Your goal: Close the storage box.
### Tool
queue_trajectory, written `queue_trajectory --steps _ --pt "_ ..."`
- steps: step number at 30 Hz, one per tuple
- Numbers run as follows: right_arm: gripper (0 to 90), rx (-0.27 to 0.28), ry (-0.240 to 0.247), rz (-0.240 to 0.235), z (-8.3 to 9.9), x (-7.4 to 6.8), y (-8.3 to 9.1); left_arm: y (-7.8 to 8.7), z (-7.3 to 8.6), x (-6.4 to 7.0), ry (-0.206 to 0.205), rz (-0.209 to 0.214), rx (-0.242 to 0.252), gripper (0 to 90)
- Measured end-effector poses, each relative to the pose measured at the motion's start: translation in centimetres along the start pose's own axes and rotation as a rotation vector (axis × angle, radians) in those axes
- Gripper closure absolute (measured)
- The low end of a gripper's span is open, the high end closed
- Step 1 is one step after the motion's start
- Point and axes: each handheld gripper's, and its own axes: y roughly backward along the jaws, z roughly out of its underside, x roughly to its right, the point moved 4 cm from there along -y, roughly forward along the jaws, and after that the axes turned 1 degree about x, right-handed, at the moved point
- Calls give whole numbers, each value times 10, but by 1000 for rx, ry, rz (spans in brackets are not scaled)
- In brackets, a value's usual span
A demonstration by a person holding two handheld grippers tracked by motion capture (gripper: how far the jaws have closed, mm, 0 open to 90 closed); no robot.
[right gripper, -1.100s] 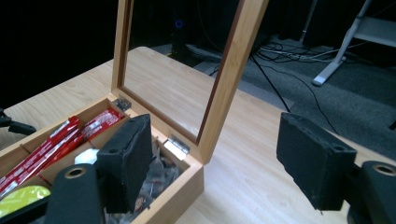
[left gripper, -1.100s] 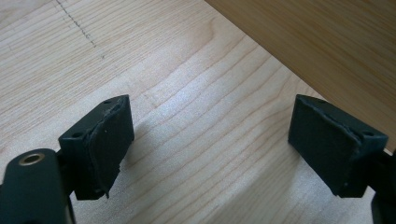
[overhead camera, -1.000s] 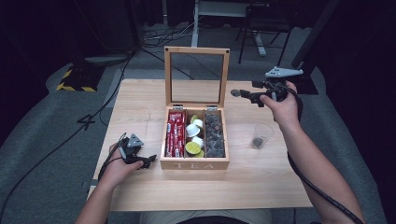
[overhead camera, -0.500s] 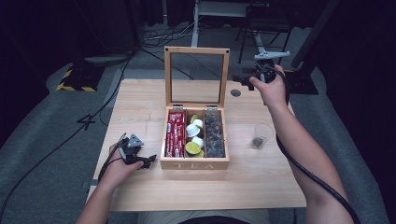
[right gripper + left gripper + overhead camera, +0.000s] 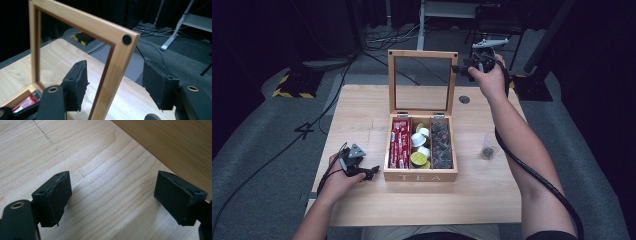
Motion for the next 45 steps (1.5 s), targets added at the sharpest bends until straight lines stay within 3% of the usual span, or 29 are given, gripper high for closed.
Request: queue_trajectory --steps 6,15,19,23,45 --pt "388 -15 -9 25 -8 7 -13 0 0 0 -2 -2 0 150" --pt "447 -70 0 39 -11 1 -29 0 0 0 -1 -3 -1 149" --pt "476 -64 -5 35 -12 -4 -31 0 0 0 1 -4 -1 150" --pt "495 -58 -16 30 -13 -6 -25 0 0 0 0 -4 -4 149" --pt "624 -47 116 -41 -8 -34 32 -1 -1 0 10 -2 -4 149"
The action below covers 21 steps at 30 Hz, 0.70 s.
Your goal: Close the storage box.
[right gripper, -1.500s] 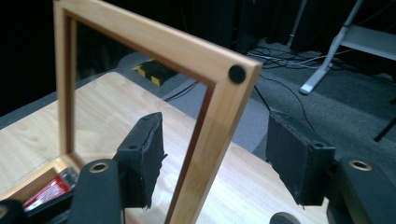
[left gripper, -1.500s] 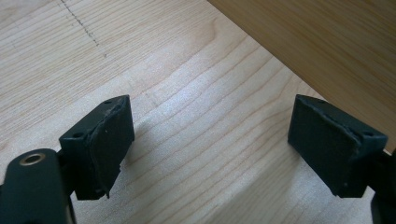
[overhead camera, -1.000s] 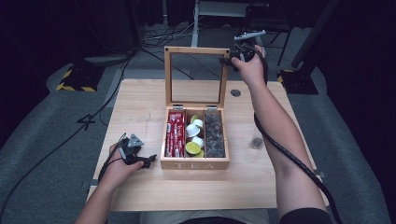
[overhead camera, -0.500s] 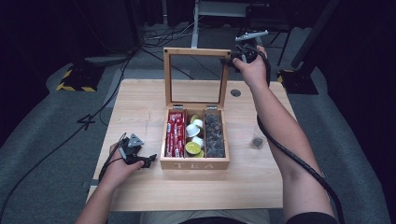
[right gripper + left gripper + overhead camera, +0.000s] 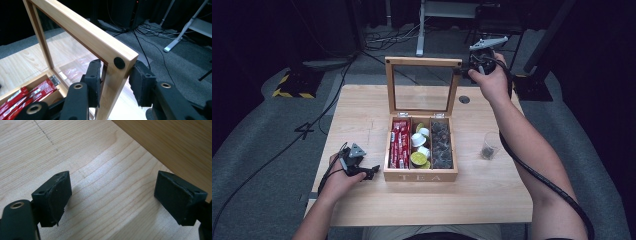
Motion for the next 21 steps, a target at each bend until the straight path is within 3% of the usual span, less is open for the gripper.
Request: queue_trajectory --steps 13,21 --pt "650 20 29 -58 16 -27 32 0 0 0 2 -6 2 149" --pt "640 5 52 -91 32 -48 50 0 0 0 3 -7 2 149"
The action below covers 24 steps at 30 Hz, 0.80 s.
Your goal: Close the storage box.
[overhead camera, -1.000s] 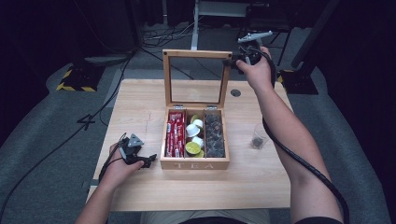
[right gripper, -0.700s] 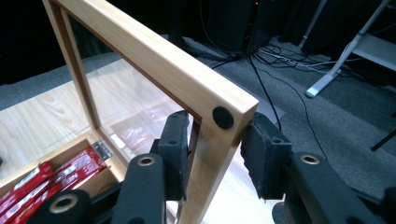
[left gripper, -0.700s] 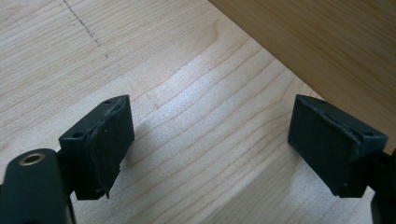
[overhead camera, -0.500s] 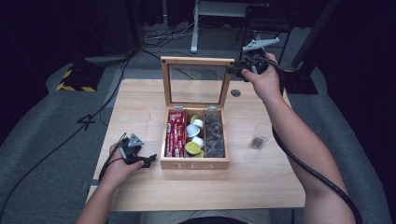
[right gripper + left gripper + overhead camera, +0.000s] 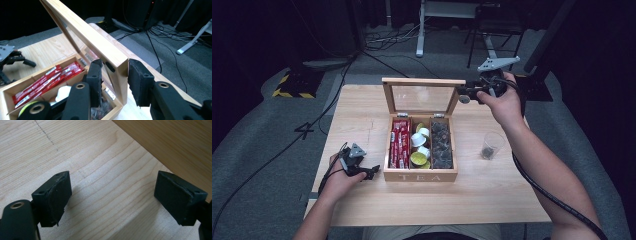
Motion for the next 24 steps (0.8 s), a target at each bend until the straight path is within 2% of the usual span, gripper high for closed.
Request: queue_trajectory --steps 11,24 --pt "613 0 12 -47 23 -24 12 0 0 0 0 -2 0 149" --pt "588 -6 40 -57 51 -50 19 1 0 0 1 -11 -1 151"
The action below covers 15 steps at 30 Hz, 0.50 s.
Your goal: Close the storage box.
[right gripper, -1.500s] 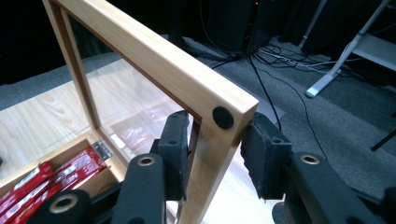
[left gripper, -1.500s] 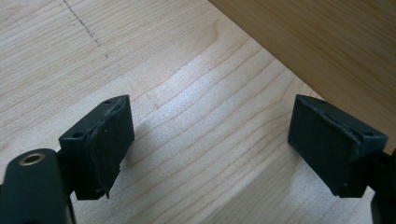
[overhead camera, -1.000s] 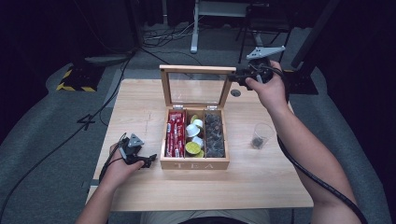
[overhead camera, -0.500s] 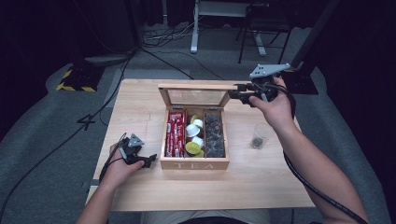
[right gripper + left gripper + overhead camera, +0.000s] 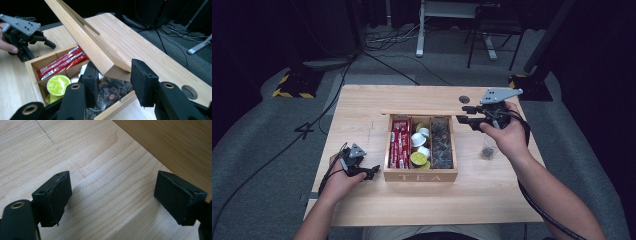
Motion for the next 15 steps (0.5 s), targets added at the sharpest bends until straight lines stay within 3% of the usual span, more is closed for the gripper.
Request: queue_trajectory --steps 15 --pt "563 -16 23 4 23 -21 1 0 0 0 1 3 0 150"
